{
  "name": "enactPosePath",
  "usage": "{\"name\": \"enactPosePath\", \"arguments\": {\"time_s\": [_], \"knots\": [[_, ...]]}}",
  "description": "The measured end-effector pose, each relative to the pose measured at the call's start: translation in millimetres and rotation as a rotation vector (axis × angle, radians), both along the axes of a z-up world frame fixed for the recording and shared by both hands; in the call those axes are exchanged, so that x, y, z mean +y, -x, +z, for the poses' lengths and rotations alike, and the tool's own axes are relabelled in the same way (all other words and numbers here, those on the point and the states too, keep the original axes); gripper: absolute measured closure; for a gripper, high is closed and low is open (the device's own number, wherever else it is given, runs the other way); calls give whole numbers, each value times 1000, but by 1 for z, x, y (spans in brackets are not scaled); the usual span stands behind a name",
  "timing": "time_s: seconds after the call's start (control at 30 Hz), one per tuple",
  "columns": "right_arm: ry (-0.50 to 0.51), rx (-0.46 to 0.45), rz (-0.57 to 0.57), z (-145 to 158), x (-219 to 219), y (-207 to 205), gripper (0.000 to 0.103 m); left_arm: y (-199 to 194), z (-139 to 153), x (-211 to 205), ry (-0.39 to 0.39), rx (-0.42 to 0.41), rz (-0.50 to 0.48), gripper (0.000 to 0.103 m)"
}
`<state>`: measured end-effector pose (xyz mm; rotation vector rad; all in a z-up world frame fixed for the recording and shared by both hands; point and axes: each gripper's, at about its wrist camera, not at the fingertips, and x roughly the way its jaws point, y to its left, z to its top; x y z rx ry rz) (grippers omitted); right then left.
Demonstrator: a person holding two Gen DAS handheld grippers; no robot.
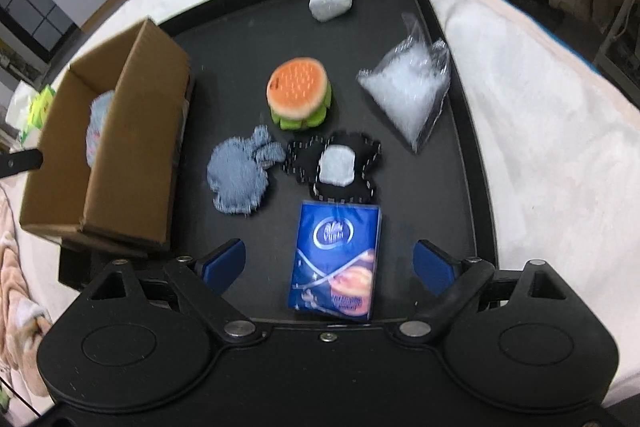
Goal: Organize soft objects
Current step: 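Move the right tool to the blue Vinda tissue pack and grasp it, then carry the tissue pack with the right tool and release it into the box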
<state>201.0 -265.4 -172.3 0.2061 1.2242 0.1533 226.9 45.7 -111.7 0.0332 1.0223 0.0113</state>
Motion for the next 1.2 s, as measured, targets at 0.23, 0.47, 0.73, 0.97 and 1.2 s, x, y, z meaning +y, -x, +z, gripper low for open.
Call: {"name": "enactPosePath", "arguments": {"time_s": [0.23, 0.47, 0.73, 0.97, 1.2], "knots": [[31, 36, 63, -16, 15, 5, 13, 4, -11, 1, 14, -5, 17, 36], [68, 41, 74, -27, 15, 5, 50, 10, -26, 9, 35, -6, 27, 36], [31, -22, 37, -6, 7, 3, 51, 13, -24, 26, 56, -24, 76, 36], [10, -99, 69, 25, 19, -4, 51, 19, -20, 33, 101, -53, 66, 36], [-18, -165, 115, 47, 44, -21, 51, 25, -19, 40, 140, -70, 70, 36]]}}
